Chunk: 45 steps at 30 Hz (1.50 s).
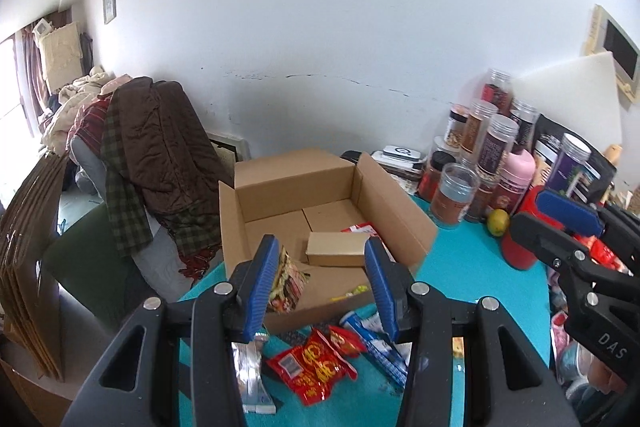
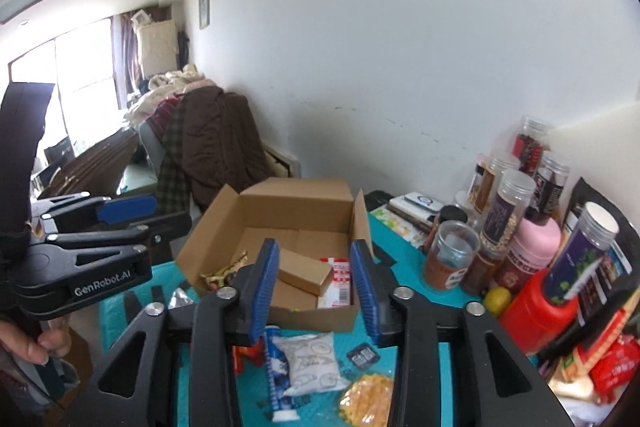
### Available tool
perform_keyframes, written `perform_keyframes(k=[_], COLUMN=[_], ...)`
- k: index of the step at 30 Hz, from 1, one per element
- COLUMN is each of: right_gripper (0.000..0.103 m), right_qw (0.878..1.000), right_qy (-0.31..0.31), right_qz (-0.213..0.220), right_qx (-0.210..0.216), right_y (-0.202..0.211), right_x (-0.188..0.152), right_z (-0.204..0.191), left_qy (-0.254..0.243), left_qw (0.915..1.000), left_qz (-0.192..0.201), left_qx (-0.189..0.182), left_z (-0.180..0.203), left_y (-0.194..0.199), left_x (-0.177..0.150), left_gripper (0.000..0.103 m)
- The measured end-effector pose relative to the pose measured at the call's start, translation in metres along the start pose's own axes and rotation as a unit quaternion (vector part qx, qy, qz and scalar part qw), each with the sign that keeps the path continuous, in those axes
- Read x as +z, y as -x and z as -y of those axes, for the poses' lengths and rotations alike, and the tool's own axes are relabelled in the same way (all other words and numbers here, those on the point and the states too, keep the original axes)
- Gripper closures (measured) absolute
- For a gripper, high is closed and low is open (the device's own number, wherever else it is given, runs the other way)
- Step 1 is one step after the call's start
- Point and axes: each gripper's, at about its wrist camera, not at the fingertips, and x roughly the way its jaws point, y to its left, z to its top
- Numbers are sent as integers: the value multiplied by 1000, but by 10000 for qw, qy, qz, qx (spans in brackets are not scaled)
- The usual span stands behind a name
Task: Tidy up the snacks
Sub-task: 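Withdraw both tools from the box back toward the snack pile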
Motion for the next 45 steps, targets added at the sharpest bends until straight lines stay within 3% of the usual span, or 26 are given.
perform_keyframes(k=[5,13,21,45], right_gripper=[58,45,45,45], right_qw=[9999,9997,9996,9910], right_qy=[-27,-147,-247,-828], right_qz=[110,158,0,-996], right_qx=[4,-70,-163,-341], right_y=[23,48,53,1], right_x=[-10,-36,-60,-132], right_z=[-4,-6,-7,13], left_qy=[-78,-180,-156,-152], left_qw=[9999,9994,9991,9932], left_qz=[4,-163,-329,-1004], left_qx=[-132,-234,-211,-578], left_z=[6,16,19,36], left_y=[15,25,25,-8], left_x=[-15,-41,-63,-115], left_gripper=[58,58,58,58])
